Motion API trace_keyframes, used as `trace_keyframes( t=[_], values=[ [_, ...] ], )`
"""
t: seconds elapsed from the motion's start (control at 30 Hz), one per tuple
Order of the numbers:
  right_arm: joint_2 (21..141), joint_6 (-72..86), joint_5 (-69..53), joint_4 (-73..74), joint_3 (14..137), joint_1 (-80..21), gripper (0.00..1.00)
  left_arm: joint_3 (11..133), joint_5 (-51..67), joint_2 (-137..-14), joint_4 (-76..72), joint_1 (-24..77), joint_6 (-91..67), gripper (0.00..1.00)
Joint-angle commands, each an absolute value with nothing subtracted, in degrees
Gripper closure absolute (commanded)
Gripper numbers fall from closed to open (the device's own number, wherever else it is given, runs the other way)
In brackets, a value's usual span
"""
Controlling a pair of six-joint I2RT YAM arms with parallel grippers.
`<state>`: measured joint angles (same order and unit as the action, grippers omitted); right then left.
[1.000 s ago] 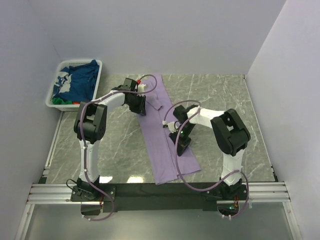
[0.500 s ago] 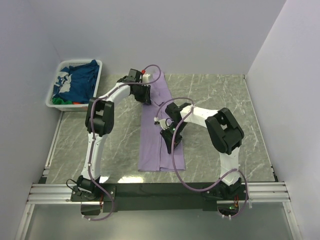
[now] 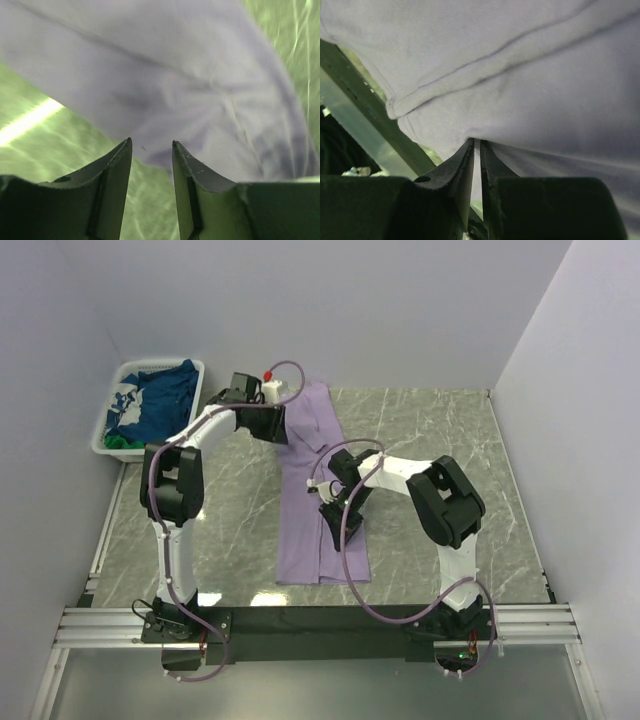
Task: Fold and stack the t-shirts
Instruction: Fold the tshirt
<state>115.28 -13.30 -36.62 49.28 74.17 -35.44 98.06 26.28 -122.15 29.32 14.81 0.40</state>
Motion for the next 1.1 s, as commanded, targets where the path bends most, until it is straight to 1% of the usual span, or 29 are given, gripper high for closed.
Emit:
trace_keyframes(
  t=[0.0, 0.17, 0.37, 0.53, 0.67, 0.77, 0.83, 0.9, 0.93, 1.03, 1.07],
  values=[
    [117.6, -14.32, -36.56, 48.95, 73.13, -38.14, 0.82, 104.4, 25.93, -123.2, 27.15, 13.8, 0.44, 0.56],
    [117.25, -16.17, -39.19, 50.89, 71.28, -41.21, 0.83, 112.31, 23.99, -129.63, 28.39, 13.54, -4.3, 0.56],
    [115.67, -16.96, -39.29, 51.94, 70.66, -42.01, 0.83, 115.83, 23.64, -135.69, 27.86, 13.97, -5.89, 0.56],
    [116.27, -16.87, -38.06, 52.56, 72.51, -41.66, 0.82, 119.61, 23.03, -141.49, 28.04, 14.68, -6.59, 0.59],
    [117.86, -17.49, -36.83, 53.17, 73.65, -40.79, 0.81, 129.25, 23.11, -147.38, 30.06, 14.68, -7.73, 0.6],
    [118.04, -17.58, -36.57, 53.7, 74.97, -39.3, 0.75, 132.44, 22.24, -150.11, 28.66, 14.59, -8.34, 0.59],
    [117.42, -17.49, -35.42, 53.96, 76.37, -38.5, 0.66, 132.8, 21.62, -150.99, 26.73, 14.59, -8.44, 0.57],
    [116.9, -17.67, -34.63, 54.84, 77.95, -36.92, 0.61, 134.03, 20.66, -152.22, 26.02, 14.5, -7.91, 0.56],
    [116.72, -17.75, -34.37, 55.19, 78.57, -36.48, 0.6, 134.64, 20.13, -152.49, 25.75, 14.5, -7.48, 0.56],
    [116.11, -17.67, -34.72, 55.81, 80.24, -34.98, 0.58, 135.0, 18.29, -152.75, 22.69, 14.5, -6.77, 0.51],
    [115.84, -17.41, -35.15, 55.9, 80.59, -34.81, 0.58, 135.44, 17.93, -153.01, 21.02, 14.41, -6.16, 0.48]
  ],
)
